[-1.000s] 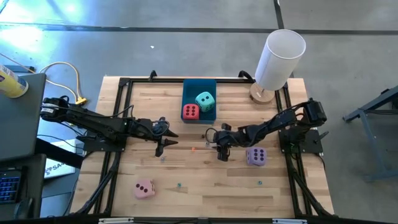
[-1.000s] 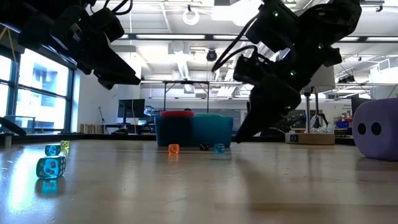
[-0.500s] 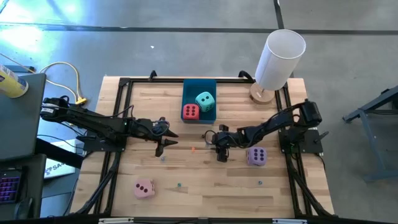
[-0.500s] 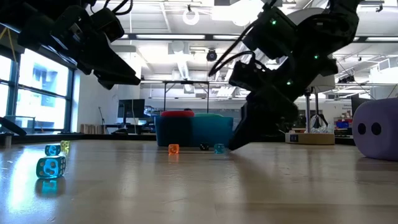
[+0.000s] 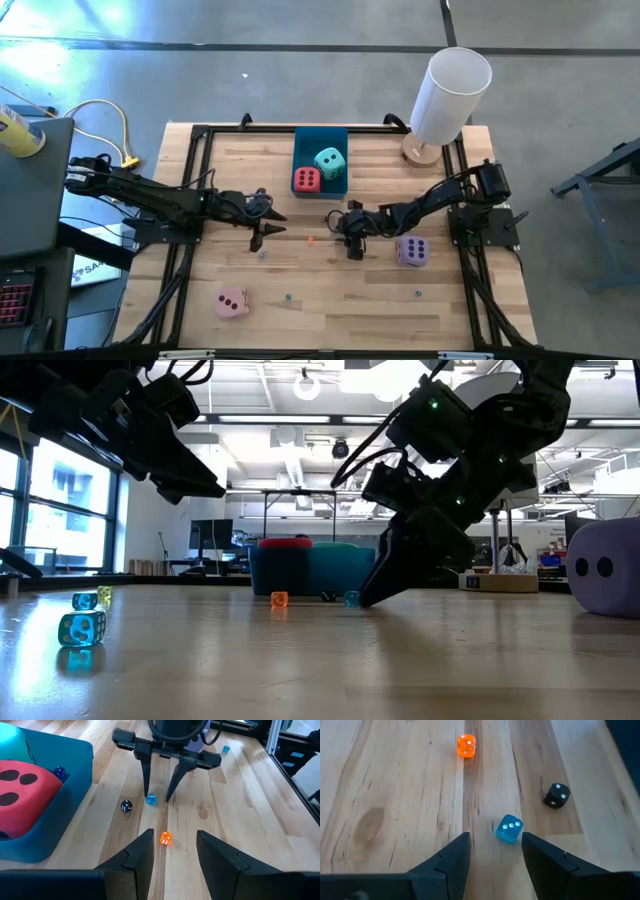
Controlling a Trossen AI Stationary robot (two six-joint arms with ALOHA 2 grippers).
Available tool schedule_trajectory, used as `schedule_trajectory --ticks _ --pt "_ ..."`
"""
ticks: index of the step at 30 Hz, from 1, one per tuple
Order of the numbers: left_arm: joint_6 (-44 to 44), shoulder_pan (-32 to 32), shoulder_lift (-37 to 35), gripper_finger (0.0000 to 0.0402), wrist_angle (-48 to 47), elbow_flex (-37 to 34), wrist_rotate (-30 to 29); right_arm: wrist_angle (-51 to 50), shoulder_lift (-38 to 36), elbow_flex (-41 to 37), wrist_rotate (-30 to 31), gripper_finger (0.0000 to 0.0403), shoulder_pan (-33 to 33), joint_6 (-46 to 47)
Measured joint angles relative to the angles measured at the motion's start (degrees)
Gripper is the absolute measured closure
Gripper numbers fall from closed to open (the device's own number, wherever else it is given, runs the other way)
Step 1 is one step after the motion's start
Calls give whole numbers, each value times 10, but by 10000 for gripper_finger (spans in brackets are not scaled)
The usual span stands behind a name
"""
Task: Pick & Place Dice
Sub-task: Put the top small light blue die into the blue bin
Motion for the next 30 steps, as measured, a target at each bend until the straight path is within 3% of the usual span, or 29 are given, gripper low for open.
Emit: schedule_trajectory --ticks 15,23,30 --pt "0 0 0 260 0 0 0 13 1 0 -18 231 -20 -20" --pt "0 0 0 260 0 0 0 78 44 1 -70 231 -37 -14" --pt "1 0 0 260 -1 0 0 64 44 1 -83 231 -43 2"
